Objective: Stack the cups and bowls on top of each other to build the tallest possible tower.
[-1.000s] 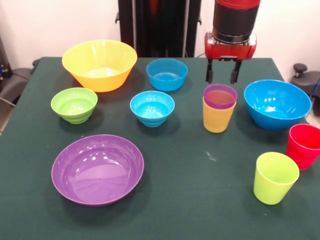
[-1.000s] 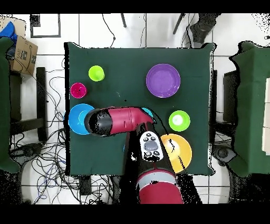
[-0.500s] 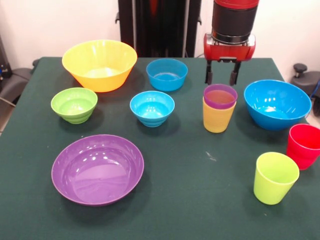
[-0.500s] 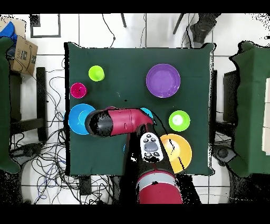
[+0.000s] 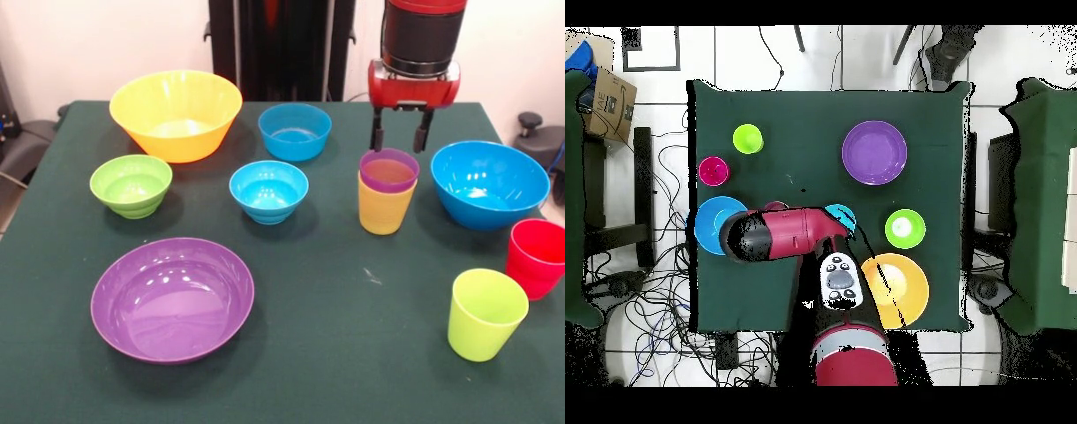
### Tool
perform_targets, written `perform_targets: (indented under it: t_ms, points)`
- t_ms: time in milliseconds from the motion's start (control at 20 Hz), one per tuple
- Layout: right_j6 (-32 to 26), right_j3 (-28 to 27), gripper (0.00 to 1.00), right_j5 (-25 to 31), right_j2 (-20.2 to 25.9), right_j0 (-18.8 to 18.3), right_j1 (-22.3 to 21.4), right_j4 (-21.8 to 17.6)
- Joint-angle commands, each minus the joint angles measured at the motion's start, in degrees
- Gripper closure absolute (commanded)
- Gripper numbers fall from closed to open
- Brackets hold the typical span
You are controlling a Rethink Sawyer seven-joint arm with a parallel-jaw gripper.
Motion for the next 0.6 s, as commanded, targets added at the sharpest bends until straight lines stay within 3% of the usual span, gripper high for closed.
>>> perform_targets:
  t_ms: [50, 600]
  points:
    - [10.31, 1.59, 0.00, -3.17, -0.32, 2.30, 3.13, 1.59]
    - [10.35, 0.15, 0.00, -4.78, -1.79, 3.53, 5.33, 2.71]
